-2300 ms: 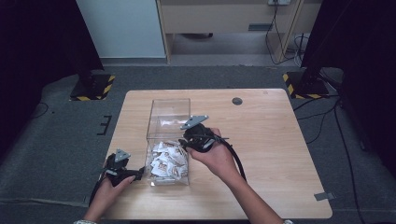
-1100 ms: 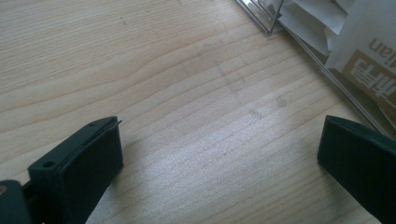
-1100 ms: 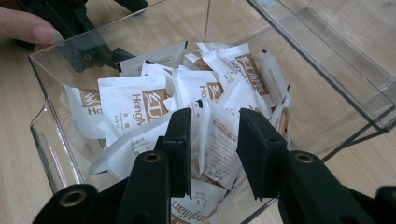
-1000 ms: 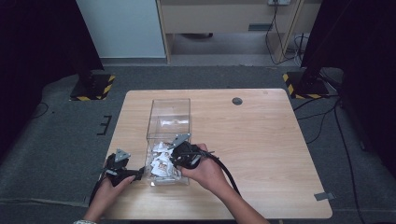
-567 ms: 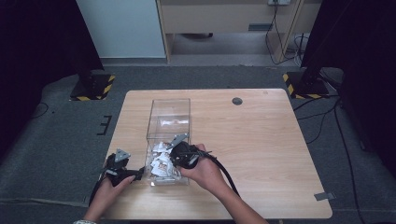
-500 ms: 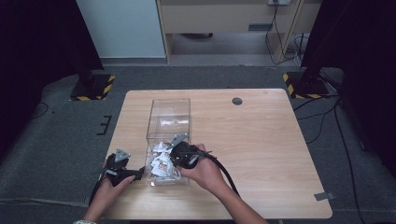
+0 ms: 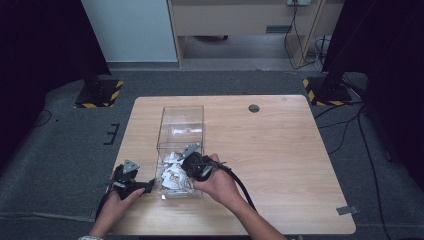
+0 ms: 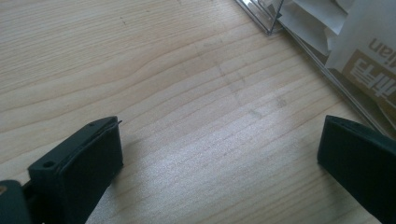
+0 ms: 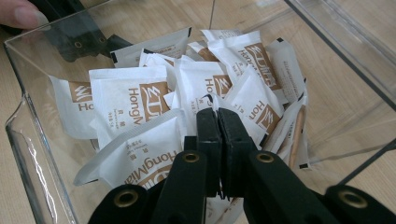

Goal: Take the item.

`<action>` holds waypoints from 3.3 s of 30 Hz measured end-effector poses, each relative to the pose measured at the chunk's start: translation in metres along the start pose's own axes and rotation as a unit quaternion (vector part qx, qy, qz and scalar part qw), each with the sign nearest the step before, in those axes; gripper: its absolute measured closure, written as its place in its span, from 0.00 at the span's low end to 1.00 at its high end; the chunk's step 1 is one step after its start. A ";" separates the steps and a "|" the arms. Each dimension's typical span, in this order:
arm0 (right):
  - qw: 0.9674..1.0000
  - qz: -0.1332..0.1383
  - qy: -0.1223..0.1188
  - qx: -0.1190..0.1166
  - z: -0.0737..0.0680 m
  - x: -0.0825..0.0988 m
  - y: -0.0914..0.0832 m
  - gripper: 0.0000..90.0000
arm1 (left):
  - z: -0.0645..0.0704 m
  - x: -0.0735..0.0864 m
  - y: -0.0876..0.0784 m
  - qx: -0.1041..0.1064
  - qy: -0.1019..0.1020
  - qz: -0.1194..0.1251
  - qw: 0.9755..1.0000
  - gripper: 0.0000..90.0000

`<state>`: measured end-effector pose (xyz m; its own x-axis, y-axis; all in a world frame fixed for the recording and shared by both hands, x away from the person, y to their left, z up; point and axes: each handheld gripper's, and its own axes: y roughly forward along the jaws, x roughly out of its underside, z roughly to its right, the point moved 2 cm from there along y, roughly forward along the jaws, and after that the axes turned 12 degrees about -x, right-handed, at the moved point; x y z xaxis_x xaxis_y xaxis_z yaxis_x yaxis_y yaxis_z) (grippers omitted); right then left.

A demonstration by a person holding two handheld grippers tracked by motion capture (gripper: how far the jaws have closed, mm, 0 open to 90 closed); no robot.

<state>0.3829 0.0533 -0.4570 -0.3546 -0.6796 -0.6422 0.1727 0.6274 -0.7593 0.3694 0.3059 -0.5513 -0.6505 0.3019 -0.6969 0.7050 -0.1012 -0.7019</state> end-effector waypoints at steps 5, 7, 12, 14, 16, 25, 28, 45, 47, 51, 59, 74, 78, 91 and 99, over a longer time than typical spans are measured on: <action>1.000 0.012 -0.001 -0.002 0.001 -0.002 -0.007 0.99 | 0.000 0.000 0.000 0.000 0.000 0.000 1.000 0.00; 1.000 0.020 0.001 -0.004 0.001 -0.004 -0.011 0.99 | 0.000 0.000 0.000 0.000 0.000 0.000 1.000 0.00; 0.999 0.034 0.003 -0.006 0.000 -0.008 -0.020 0.99 | 0.000 0.000 0.000 0.000 0.000 0.000 1.000 0.00; 0.999 0.040 0.002 -0.007 0.000 -0.011 -0.025 0.99 | 0.000 0.000 0.000 0.000 0.000 0.000 1.000 0.00; 0.999 0.049 0.003 -0.007 0.000 -0.013 -0.030 0.99 | 0.000 0.000 0.000 0.000 0.000 0.000 1.000 0.00; 0.998 0.067 0.004 -0.007 0.002 -0.018 -0.045 0.99 | 0.000 0.000 0.000 0.000 0.000 0.000 1.000 0.00; 0.998 0.069 0.001 -0.006 0.003 -0.019 -0.047 0.99 | 0.000 0.000 0.000 0.000 0.000 0.000 1.000 0.00; 0.997 0.083 0.003 -0.006 0.005 -0.018 -0.059 0.99 | 0.000 0.000 0.000 0.000 0.000 0.000 1.000 0.00; 0.996 0.084 0.001 -0.005 0.006 -0.018 -0.061 0.99 | 0.000 0.000 0.000 0.000 0.000 0.000 1.000 0.00; 0.996 0.089 0.003 -0.007 0.006 -0.019 -0.066 0.99 | 0.000 0.000 0.000 0.004 -0.001 0.000 1.000 0.00; 0.995 0.097 0.004 -0.001 0.008 -0.022 -0.074 0.99 | 0.001 0.000 0.000 0.005 -0.002 0.000 1.000 0.00; 0.995 0.102 0.012 0.011 0.019 -0.016 -0.084 0.99 | 0.000 0.000 0.000 0.000 0.000 0.000 1.000 0.00; 0.995 0.101 0.013 0.013 0.021 -0.014 -0.085 0.99 | 0.000 0.000 0.000 0.000 0.000 0.000 1.000 0.00; 0.994 0.103 0.019 0.019 0.027 -0.009 -0.093 0.99 | 0.000 0.000 0.000 0.000 0.000 0.000 1.000 0.00; 0.994 0.105 0.023 0.025 0.031 -0.005 -0.097 0.99 | 0.000 0.000 0.000 0.000 0.000 0.000 1.000 0.00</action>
<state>0.3967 -0.0160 -0.3831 -0.3469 -0.5165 -0.7829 0.2933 0.7331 -0.6137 0.3694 0.3059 -0.5512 -0.6505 0.3019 -0.6969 0.7051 -0.1011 -0.7019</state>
